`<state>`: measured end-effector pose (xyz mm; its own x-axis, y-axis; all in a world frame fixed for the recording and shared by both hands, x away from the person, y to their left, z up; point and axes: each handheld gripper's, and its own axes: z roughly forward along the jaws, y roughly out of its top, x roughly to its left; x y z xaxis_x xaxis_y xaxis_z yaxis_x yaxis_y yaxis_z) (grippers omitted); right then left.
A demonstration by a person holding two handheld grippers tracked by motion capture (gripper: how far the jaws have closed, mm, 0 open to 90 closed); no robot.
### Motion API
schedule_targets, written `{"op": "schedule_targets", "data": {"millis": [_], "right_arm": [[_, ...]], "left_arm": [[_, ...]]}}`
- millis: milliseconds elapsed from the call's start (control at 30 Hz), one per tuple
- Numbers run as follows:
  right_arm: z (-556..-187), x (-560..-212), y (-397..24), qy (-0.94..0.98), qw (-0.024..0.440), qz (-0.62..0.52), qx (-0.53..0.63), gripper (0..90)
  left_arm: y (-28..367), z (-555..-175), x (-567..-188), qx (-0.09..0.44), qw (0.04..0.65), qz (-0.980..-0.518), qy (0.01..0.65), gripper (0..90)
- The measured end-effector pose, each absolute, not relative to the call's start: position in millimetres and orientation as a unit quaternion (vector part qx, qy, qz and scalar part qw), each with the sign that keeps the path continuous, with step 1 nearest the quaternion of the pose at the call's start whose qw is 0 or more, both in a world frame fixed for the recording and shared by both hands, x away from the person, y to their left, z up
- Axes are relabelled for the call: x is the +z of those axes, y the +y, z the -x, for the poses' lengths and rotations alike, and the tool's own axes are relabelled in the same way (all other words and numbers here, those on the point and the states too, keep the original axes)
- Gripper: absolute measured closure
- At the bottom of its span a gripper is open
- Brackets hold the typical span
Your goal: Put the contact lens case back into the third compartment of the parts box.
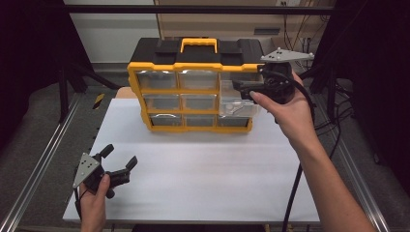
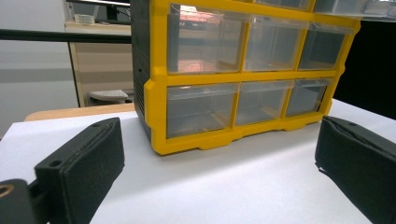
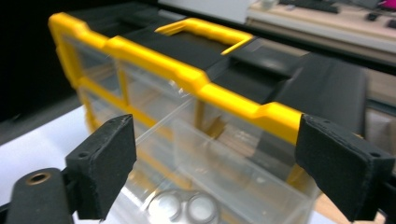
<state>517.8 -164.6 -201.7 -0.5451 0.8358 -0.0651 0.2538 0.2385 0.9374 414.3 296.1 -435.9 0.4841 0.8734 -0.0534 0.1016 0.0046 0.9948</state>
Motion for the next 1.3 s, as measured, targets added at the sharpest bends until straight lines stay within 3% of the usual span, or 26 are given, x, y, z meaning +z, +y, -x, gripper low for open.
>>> {"op": "schedule_targets", "data": {"millis": [233, 1300], "right_arm": [[-518.6, -200.9, -174.5, 0.683, 0.326, -0.383, 0.530, 6.5], [-510.0, -203.5, -201.7, 0.662, 0.310, -0.350, 0.587, 4.0]], "left_arm": [[296.1, -415.6, -437.2, 0.325, 0.593, -0.624, 0.392, 1.0], [298.2, -413.7, -434.8, 0.327, 0.598, -0.619, 0.391, 0.8]]}}
